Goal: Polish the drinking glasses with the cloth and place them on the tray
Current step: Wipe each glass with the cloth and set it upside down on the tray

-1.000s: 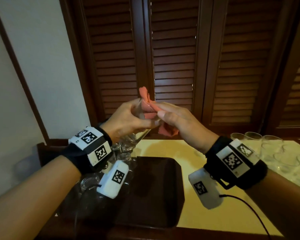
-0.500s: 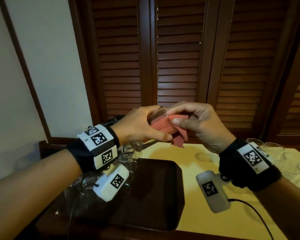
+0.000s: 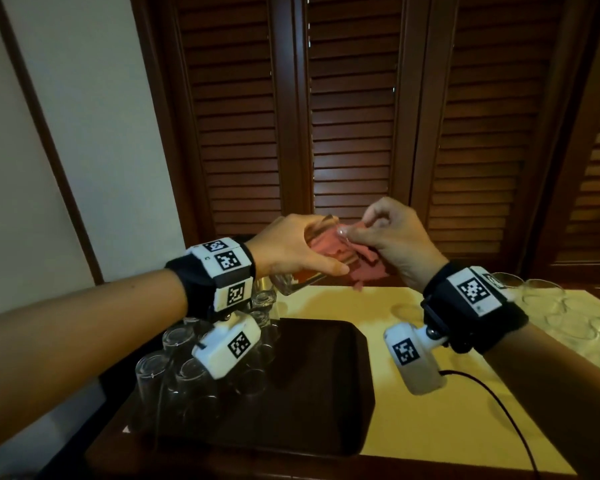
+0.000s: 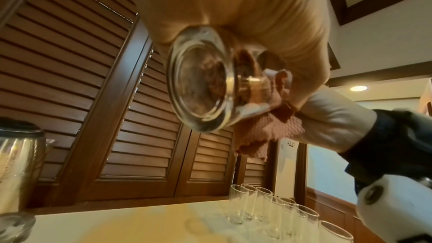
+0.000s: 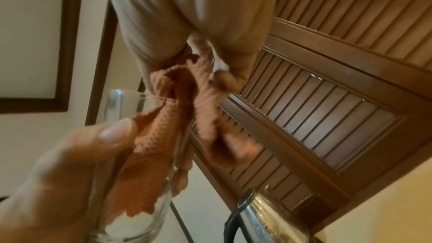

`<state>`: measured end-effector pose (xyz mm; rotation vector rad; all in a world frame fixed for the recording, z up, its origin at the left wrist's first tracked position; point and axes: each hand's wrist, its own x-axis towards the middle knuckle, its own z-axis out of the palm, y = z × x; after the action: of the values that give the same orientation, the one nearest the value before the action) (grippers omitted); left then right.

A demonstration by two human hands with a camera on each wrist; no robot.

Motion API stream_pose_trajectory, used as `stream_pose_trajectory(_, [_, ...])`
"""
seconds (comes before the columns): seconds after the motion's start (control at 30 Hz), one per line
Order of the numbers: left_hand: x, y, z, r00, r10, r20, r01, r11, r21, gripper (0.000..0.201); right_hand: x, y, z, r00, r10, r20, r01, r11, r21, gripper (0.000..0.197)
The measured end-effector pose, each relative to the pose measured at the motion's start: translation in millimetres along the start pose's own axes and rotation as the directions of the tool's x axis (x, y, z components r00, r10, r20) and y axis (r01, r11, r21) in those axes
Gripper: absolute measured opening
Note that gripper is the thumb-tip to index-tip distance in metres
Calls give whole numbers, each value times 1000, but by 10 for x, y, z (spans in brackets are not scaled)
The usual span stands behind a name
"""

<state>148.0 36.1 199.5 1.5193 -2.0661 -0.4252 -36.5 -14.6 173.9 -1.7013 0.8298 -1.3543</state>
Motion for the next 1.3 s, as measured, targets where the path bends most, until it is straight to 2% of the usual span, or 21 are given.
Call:
stream_pose_trajectory(0.03, [5,14,-15,1000,1,0,-1,1000,-8,69,-9,-4,-3,998,-66,-20,64,997,-52,31])
stream_pose_trajectory(0.1, [33,26,-54,1000,0,1,0,1000,-31,85,-47,-46,-8,985,-169,17,170,980,-100,21])
stream_pose_trajectory(0.17, [42,15,-95,1000,-1,-3,1,999,-47,87,-95,-97,-26,973,-211,98,217,975,-50,6])
stream_pose_trajectory(0.2, [44,-1,-111,1000,6,-1,-6,999,-48,89,-129,-117,-42,963,-228,145,233,972,-19,6])
stream_pose_trajectory(0.3, [-5,-61,-140,999,23,30,-22,999,-46,94,-205,-103,-82,902,-298,311,318,948,-12,16])
stream_pose_trajectory(0.37, [-70,-100,-136,998,32,48,-29,998,-51,95,-253,-66,-79,870,-341,357,379,925,-41,19])
stream_pose_trajectory(0.43, [-145,-110,-109,997,45,70,-43,999,-29,98,-289,-22,-85,883,-336,327,358,934,-10,19])
stream_pose_trajectory(0.53, [-246,-132,-44,994,42,102,-35,997,-75,91,-333,52,-48,898,-332,287,340,940,23,21])
stream_pose_trajectory(0.63, [-292,-177,2,995,43,88,-31,990,-136,81,-404,131,17,876,-329,354,370,927,-55,26])
stream_pose_trajectory(0.67, [-306,-196,0,996,41,80,-27,985,-170,80,-426,154,14,860,-307,407,368,927,-78,31])
stream_pose_trajectory(0.73, [-341,-216,-15,996,38,83,-18,973,-231,79,-468,199,4,792,-287,539,416,900,-131,47])
stream_pose_trajectory(0.8, [-352,-205,5,992,56,111,-27,968,-249,76,-520,291,41,743,-293,602,470,869,-157,61])
stream_pose_trajectory(0.87, [-338,-184,73,988,54,145,-8,956,-294,81,-587,374,150,780,-330,531,468,871,-148,58])
stream_pose_trajectory(0.93, [-320,-172,143,984,44,174,18,939,-343,91,-616,438,249,836,-387,389,469,872,-139,45])
stream_pose_trajectory(1.0, [-317,-203,187,978,48,203,40,913,-407,91,-607,477,259,841,-444,310,494,863,-103,34])
stream_pose_trajectory(1.07, [-383,-266,216,973,58,223,74,838,-541,79,-579,475,207,847,-462,263,490,870,-50,34])
stream_pose_trajectory(1.17, [-486,-405,319,975,71,208,110,664,-740,72,-553,443,113,889,-419,184,421,907,30,35])
stream_pose_trajectory(1.23, [-499,-444,381,978,75,197,122,563,-818,70,-551,447,82,885,-440,149,447,894,-14,36])
stream_pose_trajectory(1.3, [-482,-456,392,977,88,195,121,522,-844,61,-540,487,56,829,-541,138,558,813,-165,43])
